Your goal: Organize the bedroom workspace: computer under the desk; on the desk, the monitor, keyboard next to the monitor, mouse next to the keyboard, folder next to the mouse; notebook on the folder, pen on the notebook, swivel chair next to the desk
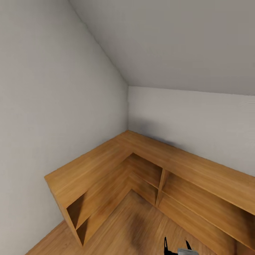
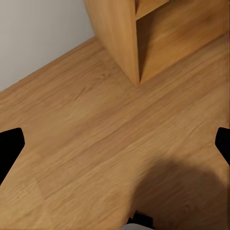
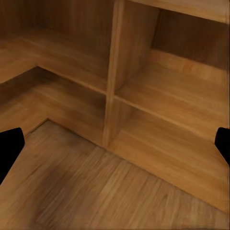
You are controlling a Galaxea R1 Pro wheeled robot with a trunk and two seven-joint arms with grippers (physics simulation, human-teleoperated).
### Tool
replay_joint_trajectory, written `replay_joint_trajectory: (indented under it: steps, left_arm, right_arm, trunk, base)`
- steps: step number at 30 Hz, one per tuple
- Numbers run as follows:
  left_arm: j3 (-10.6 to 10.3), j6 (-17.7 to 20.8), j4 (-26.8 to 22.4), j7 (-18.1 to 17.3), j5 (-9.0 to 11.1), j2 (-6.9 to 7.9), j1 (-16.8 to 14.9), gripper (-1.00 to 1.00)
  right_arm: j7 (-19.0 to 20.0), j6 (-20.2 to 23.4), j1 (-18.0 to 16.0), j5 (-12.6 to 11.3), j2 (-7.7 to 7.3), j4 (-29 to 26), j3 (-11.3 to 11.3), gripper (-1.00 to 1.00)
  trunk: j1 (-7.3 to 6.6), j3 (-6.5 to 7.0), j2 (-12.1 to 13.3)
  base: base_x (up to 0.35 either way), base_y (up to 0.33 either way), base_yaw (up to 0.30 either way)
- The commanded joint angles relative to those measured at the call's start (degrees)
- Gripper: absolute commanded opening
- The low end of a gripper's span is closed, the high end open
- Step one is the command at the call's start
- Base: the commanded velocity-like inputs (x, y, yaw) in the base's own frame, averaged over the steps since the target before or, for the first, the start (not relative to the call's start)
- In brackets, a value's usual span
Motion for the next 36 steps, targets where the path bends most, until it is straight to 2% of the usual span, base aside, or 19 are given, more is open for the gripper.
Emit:
replay_joint_trajectory:
  steps: [1, 22, 30, 36]
  left_arm:
    - [-0.4, -0.2, 0.0, 0.2, 0.4, -0.01, 0.0, 1.0]
    - [-0.4, -0.4, 0.0, 0.2, 0.4, -0.13, 0.0, 1.0]
    - [-0.3, -1.9, 0.0, 0.2, 0.4, -0.08, 0.0, 1.0]
    - [-0.3, -2.0, 0.0, 0.2, 0.4, -0.1, 0.0, 1.0]
  right_arm:
    - [-0.3, -0.1, -0.1, -0.3, 0.02, 0.1, 0.5, 1.0]
    - [-0.1, -0.2, -0.1, -0.1, -0.16, 0.1, 0.6, 1.0]
    - [0.0, -0.3, -0.1, -0.1, -0.11, 0.1, 0.6, 1.0]
    - [0.0, -0.3, -0.1, -0.1, 0.01, 0.1, 0.5, 1.0]
  trunk:
    - [0.01, -0.08, -0.1]
    - [0.01, 0.16, -0.1]
    - [0.01, 0.27, -0.1]
    - [0.01, 0.29, -0.1]
  base:
    - [0.013, 0.015, -0.3]
    - [0.002, 0.003, -0.3]
    - [0.0, 0.003, -0.3]
    - [0.0, 0.138, -0.3]
